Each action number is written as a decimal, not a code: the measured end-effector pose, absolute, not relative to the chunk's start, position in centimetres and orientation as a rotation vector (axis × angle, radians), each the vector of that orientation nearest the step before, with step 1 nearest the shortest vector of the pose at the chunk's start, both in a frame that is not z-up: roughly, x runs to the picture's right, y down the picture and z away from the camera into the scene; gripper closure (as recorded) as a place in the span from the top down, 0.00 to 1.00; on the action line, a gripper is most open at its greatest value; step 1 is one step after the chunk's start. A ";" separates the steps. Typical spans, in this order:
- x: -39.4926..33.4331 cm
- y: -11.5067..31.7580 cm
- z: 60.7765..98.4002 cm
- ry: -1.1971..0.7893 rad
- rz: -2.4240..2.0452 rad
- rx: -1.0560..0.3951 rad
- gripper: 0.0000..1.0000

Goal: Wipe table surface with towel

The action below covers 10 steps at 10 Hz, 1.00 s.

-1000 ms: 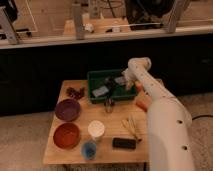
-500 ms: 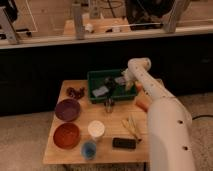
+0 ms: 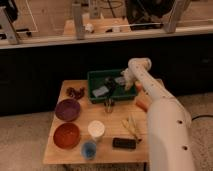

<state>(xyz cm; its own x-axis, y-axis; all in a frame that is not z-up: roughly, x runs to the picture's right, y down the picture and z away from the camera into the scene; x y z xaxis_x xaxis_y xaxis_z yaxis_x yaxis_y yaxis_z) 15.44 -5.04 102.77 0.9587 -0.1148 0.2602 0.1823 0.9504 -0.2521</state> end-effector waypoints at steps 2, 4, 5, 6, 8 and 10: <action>15.4 -4.9 102.9 -0.249 -0.155 -0.282 0.80; 15.5 -4.5 103.1 -0.247 -0.157 -0.287 0.80; 15.6 -4.3 103.2 -0.243 -0.159 -0.292 0.77; 15.8 -4.1 103.3 -0.241 -0.160 -0.296 0.70; 16.0 -3.8 103.4 -0.239 -0.161 -0.305 0.50; 15.9 -3.7 103.6 -0.244 -0.171 -0.315 0.29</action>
